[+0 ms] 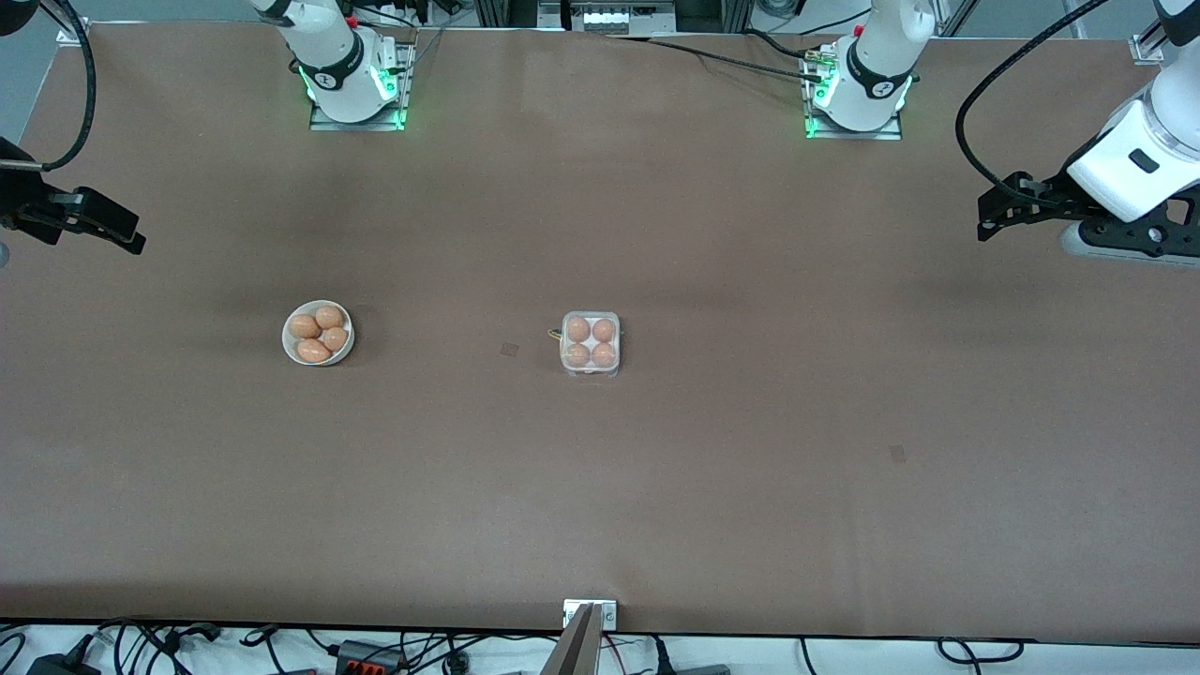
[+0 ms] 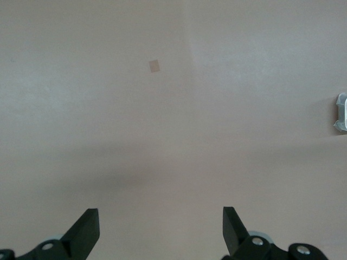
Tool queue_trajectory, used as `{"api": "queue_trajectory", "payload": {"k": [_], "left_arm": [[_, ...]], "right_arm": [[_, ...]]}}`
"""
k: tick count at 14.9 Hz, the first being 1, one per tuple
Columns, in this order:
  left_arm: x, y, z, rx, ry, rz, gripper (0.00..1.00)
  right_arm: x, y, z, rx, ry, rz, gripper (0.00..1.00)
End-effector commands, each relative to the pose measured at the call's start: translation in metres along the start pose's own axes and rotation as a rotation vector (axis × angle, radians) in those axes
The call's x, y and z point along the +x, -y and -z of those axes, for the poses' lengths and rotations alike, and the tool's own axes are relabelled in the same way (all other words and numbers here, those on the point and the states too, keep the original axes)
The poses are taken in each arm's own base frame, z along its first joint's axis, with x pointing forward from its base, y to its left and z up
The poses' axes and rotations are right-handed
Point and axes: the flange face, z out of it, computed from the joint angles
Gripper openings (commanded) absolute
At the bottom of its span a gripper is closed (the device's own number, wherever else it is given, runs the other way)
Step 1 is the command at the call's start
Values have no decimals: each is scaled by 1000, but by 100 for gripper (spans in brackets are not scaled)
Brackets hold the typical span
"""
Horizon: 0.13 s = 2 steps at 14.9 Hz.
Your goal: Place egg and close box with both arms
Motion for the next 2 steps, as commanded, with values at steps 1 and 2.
{"api": "queue_trajectory", "payload": {"k": [1,2], "left_arm": [[-4,0,4,-19,3,10,100],[-3,0,6,-20,-3,22,100]], "right_arm": [[1,-1,0,1,16,-5,100],[1,-1,0,2,18,-6,100]]}}
